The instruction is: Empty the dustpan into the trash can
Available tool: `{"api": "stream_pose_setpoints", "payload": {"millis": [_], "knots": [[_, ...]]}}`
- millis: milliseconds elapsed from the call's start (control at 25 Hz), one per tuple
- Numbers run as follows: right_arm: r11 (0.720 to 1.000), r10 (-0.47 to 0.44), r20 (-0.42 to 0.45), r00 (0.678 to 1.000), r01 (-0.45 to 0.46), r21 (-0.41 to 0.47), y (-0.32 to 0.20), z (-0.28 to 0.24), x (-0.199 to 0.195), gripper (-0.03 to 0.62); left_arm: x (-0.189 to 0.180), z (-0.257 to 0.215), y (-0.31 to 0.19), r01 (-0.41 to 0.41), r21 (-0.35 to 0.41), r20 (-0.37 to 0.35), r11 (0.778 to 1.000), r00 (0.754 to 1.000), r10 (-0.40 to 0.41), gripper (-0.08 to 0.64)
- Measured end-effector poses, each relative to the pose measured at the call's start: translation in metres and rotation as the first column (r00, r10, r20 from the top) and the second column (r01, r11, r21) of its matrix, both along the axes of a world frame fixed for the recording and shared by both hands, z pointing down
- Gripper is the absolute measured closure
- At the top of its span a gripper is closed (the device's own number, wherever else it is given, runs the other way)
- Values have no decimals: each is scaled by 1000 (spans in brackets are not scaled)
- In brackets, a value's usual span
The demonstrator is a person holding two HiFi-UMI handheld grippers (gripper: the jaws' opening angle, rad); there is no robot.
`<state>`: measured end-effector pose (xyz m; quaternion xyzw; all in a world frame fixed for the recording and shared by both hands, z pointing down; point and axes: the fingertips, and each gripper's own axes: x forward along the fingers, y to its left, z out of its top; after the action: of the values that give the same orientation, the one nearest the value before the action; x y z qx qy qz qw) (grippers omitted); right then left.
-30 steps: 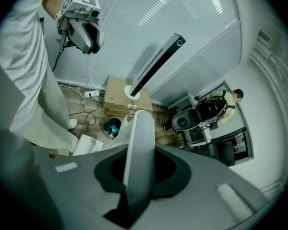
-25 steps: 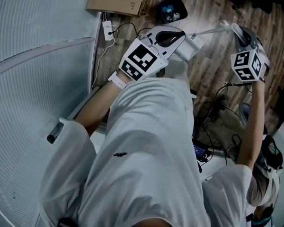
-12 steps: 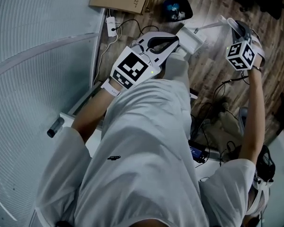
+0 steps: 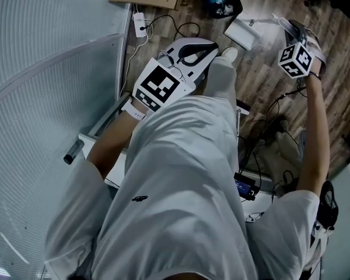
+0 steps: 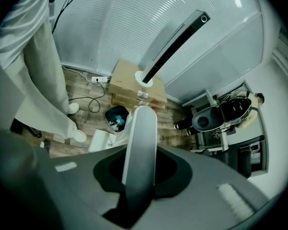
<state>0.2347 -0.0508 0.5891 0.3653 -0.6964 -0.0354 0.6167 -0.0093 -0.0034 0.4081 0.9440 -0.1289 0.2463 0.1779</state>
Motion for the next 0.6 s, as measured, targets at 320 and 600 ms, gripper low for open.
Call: {"api": "stream_pose_setpoints", "payload": {"millis": [320,600], "knots": [[983,160,45,986,-155,-99,31,43,23,502,17,10,-6,-32,-9,3,999,999,32,552],[921,359,218,907,-307,-241,36,40,38,421,35,17,-4,-65,-10,0,998,998,65,552]]}}
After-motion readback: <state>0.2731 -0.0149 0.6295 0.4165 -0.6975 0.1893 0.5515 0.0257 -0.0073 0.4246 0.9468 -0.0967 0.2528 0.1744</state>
